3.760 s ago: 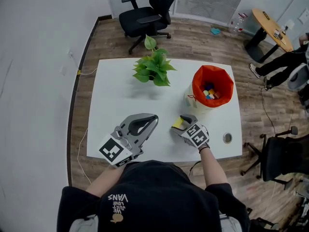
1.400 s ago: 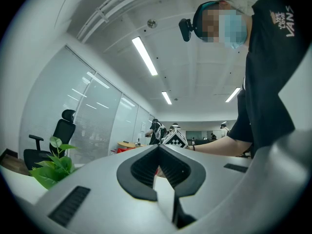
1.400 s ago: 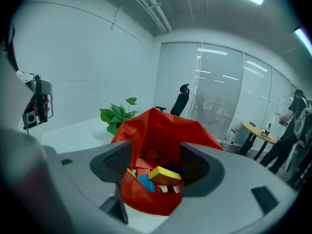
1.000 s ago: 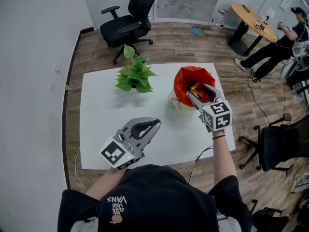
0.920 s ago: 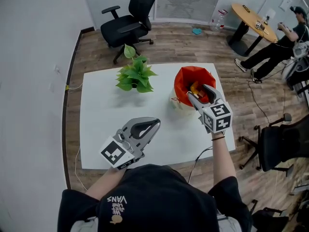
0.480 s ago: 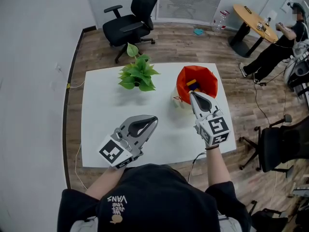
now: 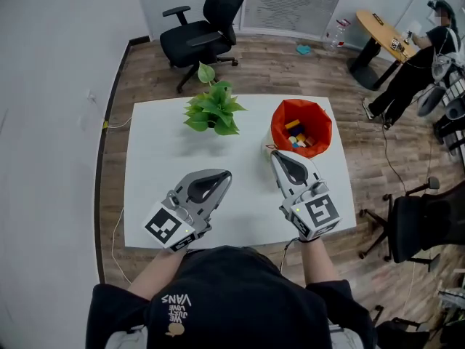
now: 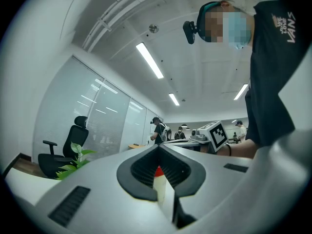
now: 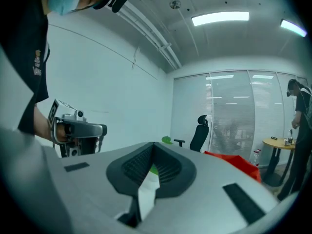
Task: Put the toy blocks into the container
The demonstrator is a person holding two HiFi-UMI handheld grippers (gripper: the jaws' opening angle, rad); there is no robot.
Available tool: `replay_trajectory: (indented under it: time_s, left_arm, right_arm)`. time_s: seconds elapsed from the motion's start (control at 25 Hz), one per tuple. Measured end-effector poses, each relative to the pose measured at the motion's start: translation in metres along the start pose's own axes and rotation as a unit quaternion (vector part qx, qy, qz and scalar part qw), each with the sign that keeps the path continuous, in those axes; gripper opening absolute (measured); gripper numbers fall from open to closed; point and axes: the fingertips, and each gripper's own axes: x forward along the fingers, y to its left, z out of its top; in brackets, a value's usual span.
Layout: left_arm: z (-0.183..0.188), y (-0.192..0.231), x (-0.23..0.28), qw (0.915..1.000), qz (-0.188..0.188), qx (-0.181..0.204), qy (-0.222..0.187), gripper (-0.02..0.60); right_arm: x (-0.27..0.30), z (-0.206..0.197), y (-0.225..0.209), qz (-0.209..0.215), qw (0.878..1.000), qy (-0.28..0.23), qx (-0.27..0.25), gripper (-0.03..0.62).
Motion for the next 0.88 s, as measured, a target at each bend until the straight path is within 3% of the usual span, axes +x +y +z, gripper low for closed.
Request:
replay_trajectory:
  time_s: [0.36,0.88]
  left_arm:
    - [0.003,0.010,-0.019,0.9996,0.026,0.008,-0.004,0.011]
    - [0.005,0.021,-0.037,0.9984,0.055,0.011,-0.007,0.011]
  right_arm:
    - [0.009,0.000,0.038,0.039,0.999,-0.002,0.004,0.018]
    - [0.017,-0.001,0.074,0.062,0.998,0.010,0.012,0.018]
